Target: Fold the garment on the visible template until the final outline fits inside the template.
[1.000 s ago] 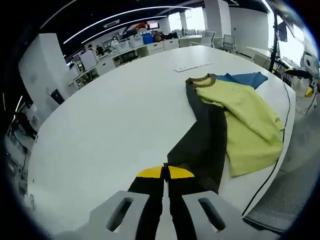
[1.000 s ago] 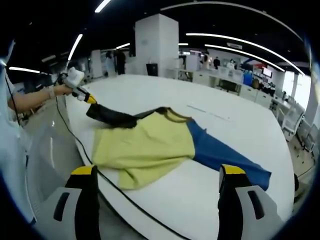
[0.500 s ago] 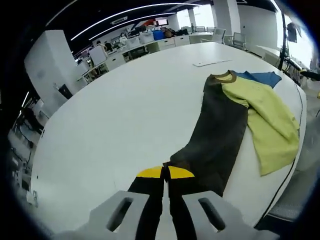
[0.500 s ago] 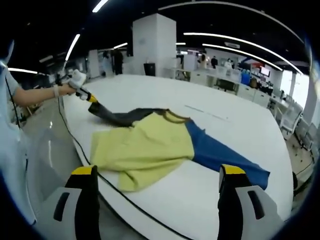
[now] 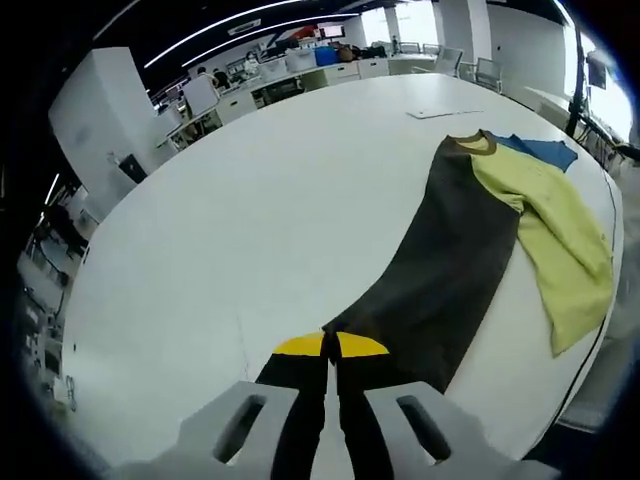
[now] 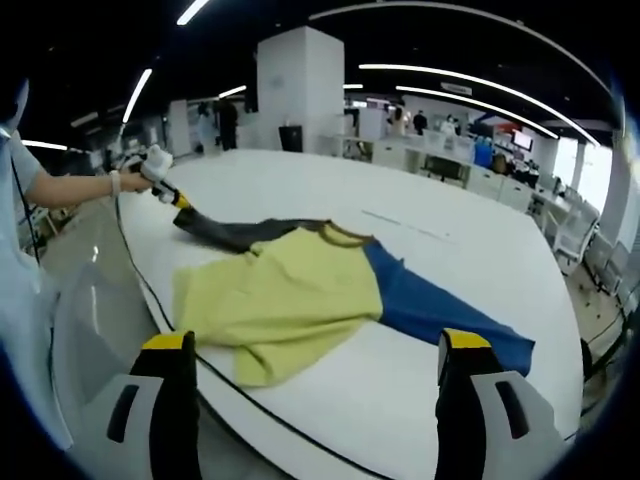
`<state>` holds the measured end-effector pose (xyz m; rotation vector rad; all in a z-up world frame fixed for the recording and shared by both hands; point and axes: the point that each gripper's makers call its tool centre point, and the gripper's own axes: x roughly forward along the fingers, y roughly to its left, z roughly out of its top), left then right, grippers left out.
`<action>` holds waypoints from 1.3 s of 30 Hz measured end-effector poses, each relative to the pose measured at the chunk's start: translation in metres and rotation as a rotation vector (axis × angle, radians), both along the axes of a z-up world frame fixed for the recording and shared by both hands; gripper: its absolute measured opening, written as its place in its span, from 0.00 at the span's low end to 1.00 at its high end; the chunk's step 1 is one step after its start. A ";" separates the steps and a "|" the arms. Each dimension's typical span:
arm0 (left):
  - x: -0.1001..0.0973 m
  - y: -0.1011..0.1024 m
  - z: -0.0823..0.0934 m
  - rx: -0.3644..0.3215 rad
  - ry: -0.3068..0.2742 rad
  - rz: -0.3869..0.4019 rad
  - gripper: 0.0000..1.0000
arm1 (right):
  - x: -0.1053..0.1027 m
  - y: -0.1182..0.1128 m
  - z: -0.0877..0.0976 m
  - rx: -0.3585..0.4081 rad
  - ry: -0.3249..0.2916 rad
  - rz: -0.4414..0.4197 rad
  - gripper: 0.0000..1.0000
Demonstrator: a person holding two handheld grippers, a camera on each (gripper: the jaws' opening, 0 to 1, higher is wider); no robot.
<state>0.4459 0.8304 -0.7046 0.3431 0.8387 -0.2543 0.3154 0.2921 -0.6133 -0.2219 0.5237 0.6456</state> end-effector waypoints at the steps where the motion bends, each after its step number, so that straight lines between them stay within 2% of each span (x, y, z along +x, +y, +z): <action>1: 0.001 0.002 -0.001 -0.001 0.007 0.001 0.00 | 0.000 0.000 0.000 -0.001 0.001 -0.001 1.00; 6: 0.007 0.012 -0.005 0.023 0.022 0.003 0.00 | 0.001 0.002 0.000 0.000 0.002 -0.008 1.00; 10: 0.006 0.014 -0.007 0.009 0.032 0.018 0.00 | 0.000 0.003 0.000 0.000 0.003 -0.015 1.00; 13: 0.010 0.017 -0.012 -0.004 0.040 0.028 0.00 | 0.000 0.003 0.001 -0.003 0.003 -0.019 1.00; 22: 0.017 0.031 -0.030 0.016 0.080 0.029 0.00 | 0.001 0.004 0.002 -0.012 0.009 -0.038 1.00; 29: 0.024 0.042 -0.038 0.018 0.090 0.039 0.00 | 0.002 0.006 0.006 -0.011 0.005 -0.047 1.00; 39: 0.024 0.042 -0.048 0.024 0.113 0.035 0.00 | 0.002 0.004 0.009 -0.014 0.002 -0.065 1.00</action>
